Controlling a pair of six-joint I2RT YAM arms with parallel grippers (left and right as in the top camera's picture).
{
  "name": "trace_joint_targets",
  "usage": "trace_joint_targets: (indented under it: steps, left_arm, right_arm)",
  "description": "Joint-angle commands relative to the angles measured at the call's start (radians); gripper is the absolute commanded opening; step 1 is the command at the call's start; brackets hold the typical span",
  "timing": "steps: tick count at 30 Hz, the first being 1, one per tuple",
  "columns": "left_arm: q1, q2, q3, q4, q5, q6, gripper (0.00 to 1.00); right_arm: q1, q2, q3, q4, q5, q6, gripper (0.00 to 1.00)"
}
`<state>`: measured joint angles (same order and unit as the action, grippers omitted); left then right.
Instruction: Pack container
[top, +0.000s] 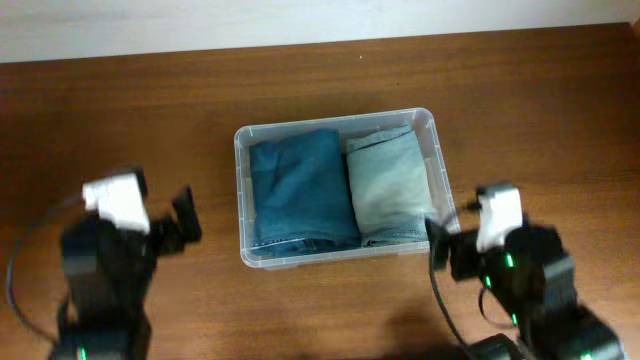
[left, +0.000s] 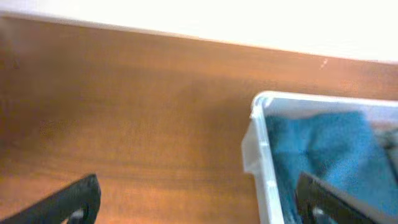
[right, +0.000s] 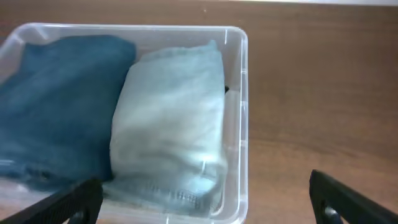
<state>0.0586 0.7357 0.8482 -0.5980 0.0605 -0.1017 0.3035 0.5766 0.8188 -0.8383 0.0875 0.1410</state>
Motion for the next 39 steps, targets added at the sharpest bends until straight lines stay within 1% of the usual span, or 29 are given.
trace_joint_targets:
  steps: [1,5,8,17,22,25,30,32,35,39]
  left_arm:
    - [-0.002,-0.179,-0.111,0.048,0.014,-0.017,0.99]
    - [-0.002,-0.323,-0.132,-0.068,0.014,-0.017,1.00]
    - [-0.002,-0.367,-0.132,-0.155,0.014,-0.017,0.99]
    - [-0.002,-0.372,-0.132,-0.407,0.014,-0.017,0.99]
    - [-0.002,-0.372,-0.132,-0.504,0.014,-0.017,0.99]
    - [-0.002,-0.372,-0.132,-0.517,0.014,-0.017,1.00]
    - [-0.002,-0.372,-0.132,-0.517,0.014,-0.017,0.99]
    - [-0.002,-0.372,-0.132,-0.517,0.014,-0.017,0.99]
    - [-0.002,-0.372,-0.132,-0.517,0.014,-0.017,0.99]
    - [-0.002,-0.372,-0.132,-0.517,0.014,-0.017,0.99]
  right_arm:
    - [0.024,-0.130,-0.084,0.009,0.051,0.037,0.99]
    - [0.024,-0.216,-0.132,-0.002,0.052,0.037,0.98]
    - [0.024,-0.224,-0.137,-0.028,0.052,0.037,0.98]
    - [0.024,-0.223,-0.137,-0.052,0.052,0.037,0.98]
    - [0.024,-0.224,-0.137,-0.091,0.053,0.034,0.98]
    - [-0.018,-0.270,-0.142,-0.085,0.082,-0.003,0.98]
    - [-0.181,-0.417,-0.202,-0.011,0.082,-0.006,0.98]
    - [-0.224,-0.483,-0.245,0.026,0.082,-0.019,0.98]
    - [-0.269,-0.577,-0.318,0.115,0.082,-0.040,0.98]
    - [-0.307,-0.573,-0.403,0.269,0.074,-0.055,0.98]
